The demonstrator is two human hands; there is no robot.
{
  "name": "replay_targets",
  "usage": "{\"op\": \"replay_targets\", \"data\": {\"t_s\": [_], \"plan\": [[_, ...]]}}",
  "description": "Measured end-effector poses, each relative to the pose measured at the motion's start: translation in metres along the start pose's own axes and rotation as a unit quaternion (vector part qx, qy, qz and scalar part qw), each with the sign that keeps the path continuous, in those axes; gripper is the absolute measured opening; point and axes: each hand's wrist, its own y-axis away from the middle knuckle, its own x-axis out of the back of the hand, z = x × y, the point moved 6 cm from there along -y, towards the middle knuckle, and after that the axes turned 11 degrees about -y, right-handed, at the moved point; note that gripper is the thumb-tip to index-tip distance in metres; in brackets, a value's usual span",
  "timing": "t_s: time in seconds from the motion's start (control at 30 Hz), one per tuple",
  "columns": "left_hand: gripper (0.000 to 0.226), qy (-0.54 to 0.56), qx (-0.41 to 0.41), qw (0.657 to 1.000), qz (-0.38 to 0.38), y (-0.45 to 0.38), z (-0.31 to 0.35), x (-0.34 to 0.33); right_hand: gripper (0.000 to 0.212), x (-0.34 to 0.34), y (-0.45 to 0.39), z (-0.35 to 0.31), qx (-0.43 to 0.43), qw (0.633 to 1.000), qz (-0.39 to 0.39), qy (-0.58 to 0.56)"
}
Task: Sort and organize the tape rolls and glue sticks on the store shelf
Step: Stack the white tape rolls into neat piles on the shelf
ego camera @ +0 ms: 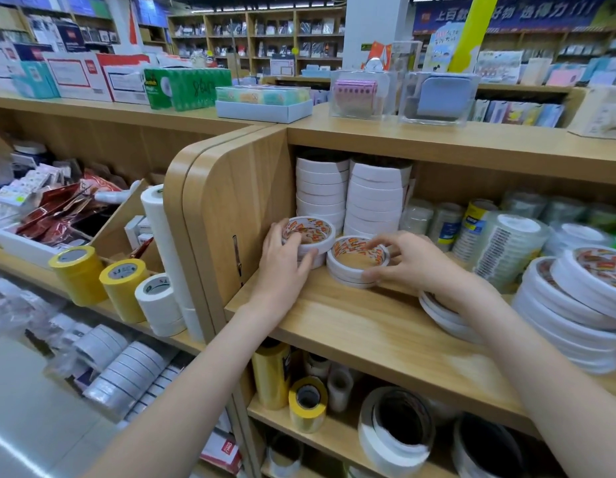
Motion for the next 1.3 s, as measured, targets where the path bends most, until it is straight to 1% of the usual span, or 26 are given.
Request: {"op": "replay_targets", "data": {"t_s": [0.07, 0.13, 0.27, 0.43, 0.53, 0.63, 0.73, 0.8, 0.87, 0.93, 1.0, 1.1, 1.2, 1.23, 1.3], "plan": [[0.024, -0.008, -0.005, 1.0, 0.023, 0.001, 0.0, 0.002, 0.046, 0.0, -0.001, -0.002, -0.003, 1.0, 0.001, 0.009], [0.023, -0.015, -0.01, 0.999, 0.033, 0.002, 0.0, 0.003, 0.044, 0.0, -0.001, -0.002, -0.013, 1.0, 0.002, -0.001], [0.023, -0.039, -0.017, 0.998, 0.037, 0.003, 0.0, 0.001, 0.048, 0.002, 0.001, -0.004, -0.014, 1.0, 0.006, 0.015], [0.025, -0.049, -0.014, 0.997, 0.049, 0.003, -0.001, 0.004, 0.06, -0.002, 0.004, -0.006, -0.003, 0.999, 0.017, 0.027], [0.025, -0.054, -0.009, 0.997, 0.051, 0.003, -0.001, 0.004, 0.064, -0.001, 0.005, -0.005, -0.005, 0.999, 0.031, 0.018], [0.028, -0.061, -0.022, 0.997, 0.052, 0.002, 0.0, 0.003, 0.068, -0.001, 0.006, -0.006, -0.003, 0.999, 0.039, 0.015], [0.029, -0.066, -0.027, 0.997, 0.039, 0.002, 0.0, 0.002, 0.068, -0.001, 0.012, -0.01, 0.013, 0.999, 0.036, 0.037], [0.028, -0.068, -0.027, 0.997, 0.035, 0.003, 0.0, 0.003, 0.064, 0.006, 0.022, -0.015, 0.031, 0.998, 0.045, 0.042], [0.027, -0.086, -0.042, 0.993, 0.064, 0.007, 0.005, 0.008, 0.055, 0.021, 0.037, -0.016, 0.04, 0.996, 0.066, 0.046], [0.029, -0.08, -0.075, 0.989, 0.104, 0.014, 0.018, 0.013, 0.042, 0.038, 0.055, -0.015, 0.044, 0.993, 0.089, 0.064], [0.03, -0.048, -0.113, 0.987, 0.108, 0.02, 0.037, 0.011, 0.032, 0.054, 0.076, -0.014, 0.043, 0.99, 0.113, 0.077], [0.026, 0.025, -0.158, 0.983, 0.085, 0.027, 0.073, 0.001, 0.022, 0.074, 0.112, -0.015, 0.053, 0.984, 0.154, 0.069], [0.025, 0.09, -0.195, 0.976, 0.029, 0.037, 0.109, -0.013, 0.016, 0.1, 0.145, -0.016, 0.081, 0.966, 0.233, 0.076], [0.028, 0.105, -0.206, 0.973, 0.006, 0.039, 0.12, -0.018, 0.014, 0.109, 0.155, -0.016, 0.085, 0.957, 0.265, 0.08], [0.043, 0.111, -0.222, 0.968, -0.04, 0.044, 0.139, -0.03, 0.01, 0.129, 0.173, -0.012, 0.086, 0.936, 0.33, 0.092]]}}
